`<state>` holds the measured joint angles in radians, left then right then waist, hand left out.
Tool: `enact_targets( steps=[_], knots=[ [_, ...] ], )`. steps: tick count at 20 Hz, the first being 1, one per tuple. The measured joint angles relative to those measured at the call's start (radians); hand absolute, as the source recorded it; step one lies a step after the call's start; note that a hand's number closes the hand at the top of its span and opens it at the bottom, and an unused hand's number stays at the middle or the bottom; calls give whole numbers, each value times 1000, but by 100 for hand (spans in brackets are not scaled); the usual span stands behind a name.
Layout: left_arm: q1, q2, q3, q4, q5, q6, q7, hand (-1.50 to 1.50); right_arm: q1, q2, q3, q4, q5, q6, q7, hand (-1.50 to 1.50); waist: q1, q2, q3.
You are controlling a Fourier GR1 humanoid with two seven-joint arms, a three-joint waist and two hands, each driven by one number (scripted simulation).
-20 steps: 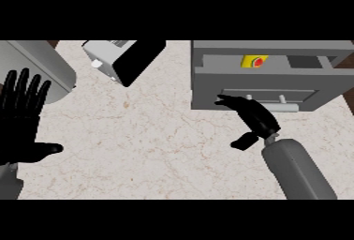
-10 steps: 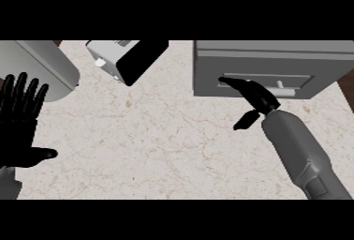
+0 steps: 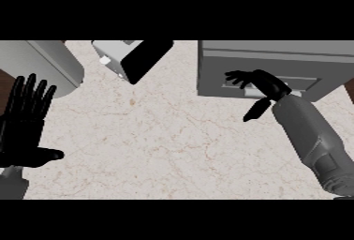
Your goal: Pick up the cup, place it into the drawer and close the drawer
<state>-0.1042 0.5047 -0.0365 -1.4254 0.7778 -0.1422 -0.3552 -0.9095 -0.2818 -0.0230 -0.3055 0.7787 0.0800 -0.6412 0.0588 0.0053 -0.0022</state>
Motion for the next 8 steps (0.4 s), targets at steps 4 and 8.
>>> enact_targets(
  steps=[4, 8],
  knots=[
    [-18, -2, 1, 6, -8, -1, 4, -150, -16, -16, -14, 50, -11, 45, -48, -150, 10, 3, 2],
    [-12, -8, -3, 9, -23, -8, -11, -150, -26, -29, -24, 84, -18, 71, -82, -150, 20, 6, 4]
  ],
)
